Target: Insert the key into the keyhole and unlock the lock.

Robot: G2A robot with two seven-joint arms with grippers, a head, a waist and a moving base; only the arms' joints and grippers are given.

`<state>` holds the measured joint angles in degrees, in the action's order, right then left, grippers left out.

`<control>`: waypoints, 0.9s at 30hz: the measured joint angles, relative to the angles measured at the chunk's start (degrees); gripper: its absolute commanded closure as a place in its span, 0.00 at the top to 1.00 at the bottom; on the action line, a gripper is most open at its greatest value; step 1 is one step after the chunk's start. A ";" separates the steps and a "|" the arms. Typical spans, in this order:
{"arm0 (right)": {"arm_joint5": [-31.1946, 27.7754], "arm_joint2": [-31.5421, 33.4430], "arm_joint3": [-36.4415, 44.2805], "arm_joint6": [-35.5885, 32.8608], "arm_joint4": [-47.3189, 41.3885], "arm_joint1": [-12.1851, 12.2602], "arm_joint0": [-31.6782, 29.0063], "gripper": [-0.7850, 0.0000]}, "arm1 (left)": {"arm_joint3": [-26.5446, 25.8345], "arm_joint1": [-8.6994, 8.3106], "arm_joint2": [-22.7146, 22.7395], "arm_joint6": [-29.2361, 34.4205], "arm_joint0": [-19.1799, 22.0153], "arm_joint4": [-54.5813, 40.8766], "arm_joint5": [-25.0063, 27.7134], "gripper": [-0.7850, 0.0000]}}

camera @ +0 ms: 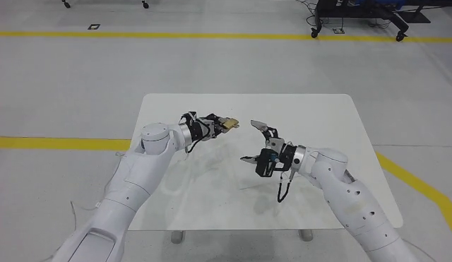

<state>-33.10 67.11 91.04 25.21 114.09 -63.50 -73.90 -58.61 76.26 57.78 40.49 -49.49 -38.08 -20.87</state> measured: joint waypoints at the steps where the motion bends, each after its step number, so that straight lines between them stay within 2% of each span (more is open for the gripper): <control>1: 0.00 0.00 0.02 -0.19 -0.02 0.00 0.00 1.00 | 0.00 0.00 0.00 0.00 0.01 0.00 0.15 0.00; 5: -0.01 0.00 0.03 -0.13 -0.03 0.00 0.00 1.00 | -0.18 0.00 0.12 -0.16 -0.11 -0.05 0.36 0.00; 7: -0.05 -0.09 0.05 0.33 -0.49 -0.02 -0.19 1.00 | -1.76 -0.06 1.18 -1.71 -1.46 -0.31 2.76 0.00; 11: 0.22 0.83 -1.79 7.25 -4.32 0.22 -1.03 1.00 | -6.34 -0.41 4.16 -6.48 -6.21 0.07 17.15 0.00; 14: 2.38 0.62 -3.22 9.00 -3.68 0.28 -1.28 1.00 | -8.45 -0.71 4.87 -8.72 -8.82 3.59 24.38 0.00; 17: 2.34 -1.55 -4.59 11.22 -3.83 -0.02 -0.52 1.00 | -9.53 -0.94 4.63 -10.84 -11.26 8.46 29.24 0.00; 19: 3.61 -2.91 -5.78 11.67 -3.86 -0.34 0.32 0.91 | -9.80 -0.96 4.29 -12.17 -12.29 10.74 30.49 0.00; 21: 6.10 -4.60 -7.02 10.93 -3.53 -0.83 1.36 0.52 | -9.68 -0.82 4.02 -12.69 -12.76 10.53 29.34 0.00; 22: 7.29 -5.32 -7.49 10.25 -3.30 -1.06 1.78 0.49 | -9.57 -0.76 3.98 -12.89 -12.60 10.28 28.53 0.00; 27: 10.80 -8.86 -9.56 6.93 -2.18 -2.12 4.28 0.49 | -9.81 -0.52 2.89 -14.29 -11.51 13.53 26.21 0.00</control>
<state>-22.30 58.25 81.48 32.14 111.90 -65.63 -69.62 -68.42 75.74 60.67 26.19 -61.00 -24.55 5.33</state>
